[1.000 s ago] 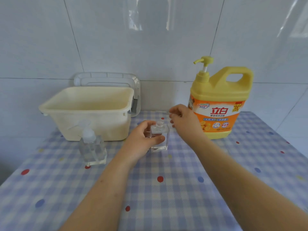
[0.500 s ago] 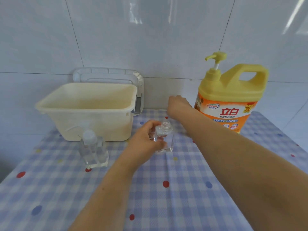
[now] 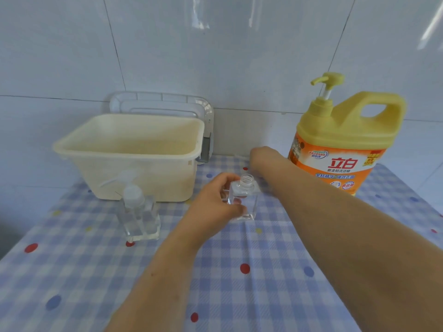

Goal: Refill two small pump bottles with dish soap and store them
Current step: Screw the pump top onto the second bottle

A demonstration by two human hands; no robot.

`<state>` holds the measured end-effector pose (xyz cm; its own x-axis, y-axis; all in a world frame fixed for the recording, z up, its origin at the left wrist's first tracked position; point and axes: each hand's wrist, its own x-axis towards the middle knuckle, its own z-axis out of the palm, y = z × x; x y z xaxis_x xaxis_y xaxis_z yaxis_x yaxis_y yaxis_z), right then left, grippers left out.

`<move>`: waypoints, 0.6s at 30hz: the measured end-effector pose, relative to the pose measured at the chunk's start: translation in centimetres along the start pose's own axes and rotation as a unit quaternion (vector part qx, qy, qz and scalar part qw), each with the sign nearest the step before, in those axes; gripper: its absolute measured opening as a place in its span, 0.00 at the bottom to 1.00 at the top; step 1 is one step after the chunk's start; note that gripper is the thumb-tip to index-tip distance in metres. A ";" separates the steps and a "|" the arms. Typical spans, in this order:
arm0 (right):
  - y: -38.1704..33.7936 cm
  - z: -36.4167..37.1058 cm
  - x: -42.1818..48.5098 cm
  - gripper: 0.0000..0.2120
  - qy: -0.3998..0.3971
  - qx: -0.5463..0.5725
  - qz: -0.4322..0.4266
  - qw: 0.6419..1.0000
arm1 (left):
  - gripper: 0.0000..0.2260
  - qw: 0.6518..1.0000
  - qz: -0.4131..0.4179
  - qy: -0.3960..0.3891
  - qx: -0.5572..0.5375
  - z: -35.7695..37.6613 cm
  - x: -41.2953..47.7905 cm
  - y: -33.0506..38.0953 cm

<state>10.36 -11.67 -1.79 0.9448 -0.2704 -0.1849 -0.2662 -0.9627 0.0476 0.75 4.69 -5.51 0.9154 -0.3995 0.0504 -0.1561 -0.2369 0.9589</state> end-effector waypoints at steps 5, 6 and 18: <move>0.1 0.3 -0.4 0.11 0.026 -0.010 -0.009 1.000 | 0.19 1.000 0.001 -0.001 0.001 0.0 -0.1 0.2; 0.1 0.2 -0.5 0.11 0.038 -0.010 -0.013 0.999 | 0.19 1.000 0.002 -0.002 0.001 0.0 -0.1 0.2; 0.9 -3.6 -5.0 0.10 0.191 0.128 -0.125 0.965 | 0.21 1.000 -0.004 0.000 0.006 -0.2 -1.0 0.8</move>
<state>6.06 -11.24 2.68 0.9741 -0.0590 0.2184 -0.0133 -0.9787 -0.2051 -0.18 5.05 -4.71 0.9166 -0.3977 0.0417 -0.1522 -0.2505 0.9561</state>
